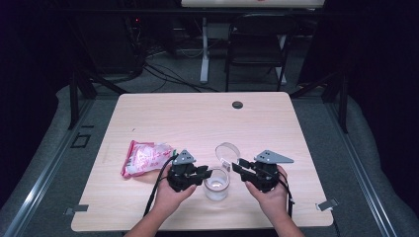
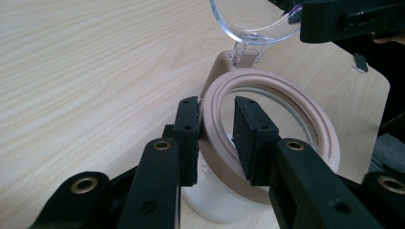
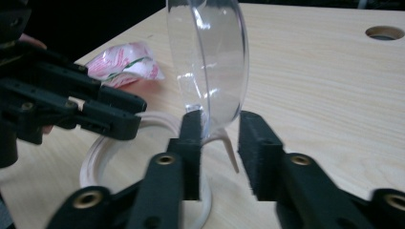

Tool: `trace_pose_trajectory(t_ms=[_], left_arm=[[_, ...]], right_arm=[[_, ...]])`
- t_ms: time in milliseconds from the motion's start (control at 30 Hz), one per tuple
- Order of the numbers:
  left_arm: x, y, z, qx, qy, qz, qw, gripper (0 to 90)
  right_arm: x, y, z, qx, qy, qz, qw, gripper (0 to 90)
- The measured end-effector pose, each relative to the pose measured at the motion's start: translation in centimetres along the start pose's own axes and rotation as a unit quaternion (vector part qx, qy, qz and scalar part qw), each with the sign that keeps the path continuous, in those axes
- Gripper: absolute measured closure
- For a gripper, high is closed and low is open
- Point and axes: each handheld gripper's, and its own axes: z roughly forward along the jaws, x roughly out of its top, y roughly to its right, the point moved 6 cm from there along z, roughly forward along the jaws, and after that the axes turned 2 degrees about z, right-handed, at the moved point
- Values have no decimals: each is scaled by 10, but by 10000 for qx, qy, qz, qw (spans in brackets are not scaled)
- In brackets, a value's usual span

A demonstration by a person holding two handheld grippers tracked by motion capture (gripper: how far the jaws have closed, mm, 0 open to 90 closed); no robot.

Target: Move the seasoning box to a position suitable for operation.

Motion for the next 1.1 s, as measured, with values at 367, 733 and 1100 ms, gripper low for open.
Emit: trace_pose_trajectory(t_ms=[367, 733, 1100], left_arm=[[0, 0, 1, -3, 18, -22, 10000, 720], [1, -2, 5, -20, 41, 6, 10000, 715], [3, -3, 14, 49, 8, 82, 10000, 706]], right_arm=[[4, -2, 21, 247, -89, -24, 9997, 655], [8, 3, 22, 282, 37, 198, 9994, 735], [9, 2, 21, 91, 26, -21, 10000, 728]])
